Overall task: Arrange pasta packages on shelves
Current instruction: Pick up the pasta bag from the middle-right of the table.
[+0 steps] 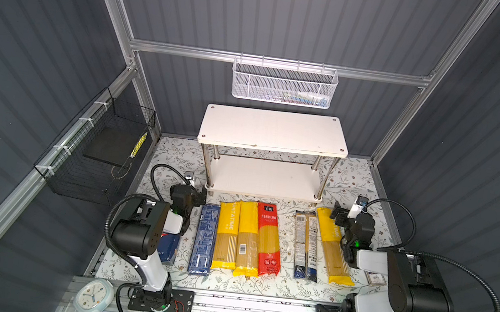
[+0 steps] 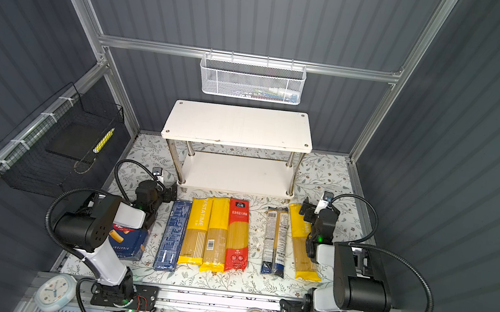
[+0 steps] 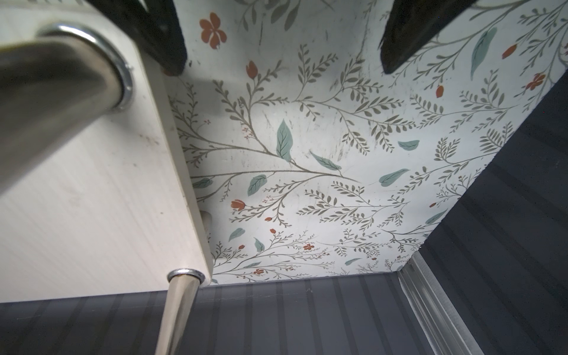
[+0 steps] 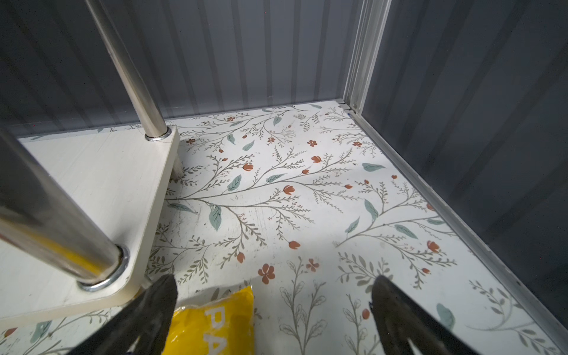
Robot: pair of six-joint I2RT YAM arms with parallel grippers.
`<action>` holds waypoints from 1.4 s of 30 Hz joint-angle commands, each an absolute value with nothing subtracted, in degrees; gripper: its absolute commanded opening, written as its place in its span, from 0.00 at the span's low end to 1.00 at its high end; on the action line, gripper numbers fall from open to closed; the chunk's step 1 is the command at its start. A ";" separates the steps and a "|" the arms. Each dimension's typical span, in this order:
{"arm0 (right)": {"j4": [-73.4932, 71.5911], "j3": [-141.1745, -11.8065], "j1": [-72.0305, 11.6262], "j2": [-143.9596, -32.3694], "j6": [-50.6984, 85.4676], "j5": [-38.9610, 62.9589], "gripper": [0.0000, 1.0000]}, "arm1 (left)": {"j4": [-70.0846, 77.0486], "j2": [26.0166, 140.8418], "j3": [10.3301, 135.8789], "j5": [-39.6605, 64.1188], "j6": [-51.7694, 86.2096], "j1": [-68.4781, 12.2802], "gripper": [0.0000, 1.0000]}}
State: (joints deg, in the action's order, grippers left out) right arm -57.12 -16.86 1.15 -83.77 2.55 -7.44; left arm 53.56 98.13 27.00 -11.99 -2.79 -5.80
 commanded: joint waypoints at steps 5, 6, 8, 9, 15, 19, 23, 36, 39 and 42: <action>-57.06 -18.03 1.49 -83.72 2.99 -7.18 0.99 | 52.38 98.26 26.79 -11.62 -2.41 -5.71 0.99; -57.04 -18.02 1.49 -83.72 2.99 -7.19 0.99 | 52.38 98.26 26.81 -11.67 -2.37 -5.71 0.99; -57.04 -18.02 1.49 -83.69 2.99 -7.04 0.99 | 52.36 98.26 26.83 -11.68 -2.37 -5.71 0.99; -56.95 -18.10 1.49 -83.68 3.03 -7.03 0.99 | 52.38 98.22 26.82 -11.64 -2.38 -5.71 0.99; -56.24 -18.30 2.36 -83.50 3.60 -5.47 0.99 | 52.14 98.26 26.98 -11.90 -2.18 -5.64 0.99; -55.49 -18.54 2.44 -82.70 3.50 -5.37 0.99 | 51.89 97.76 27.34 -14.90 -0.67 -5.36 0.99; -38.41 -23.67 2.38 -72.96 4.29 -7.22 0.99 | 30.43 92.09 36.87 -16.68 0.04 -5.36 0.99; 28.18 -48.34 -1.58 -54.44 16.34 5.66 0.99 | 5.89 71.04 42.86 2.49 10.37 -5.54 0.99; 35.13 -51.17 -7.70 -56.39 16.19 0.01 0.99 | 6.15 65.09 37.56 2.61 12.20 -5.62 0.99; 40.21 -52.90 -11.75 -60.21 16.55 -3.03 0.99 | 5.80 61.00 34.19 2.58 12.23 -5.71 0.99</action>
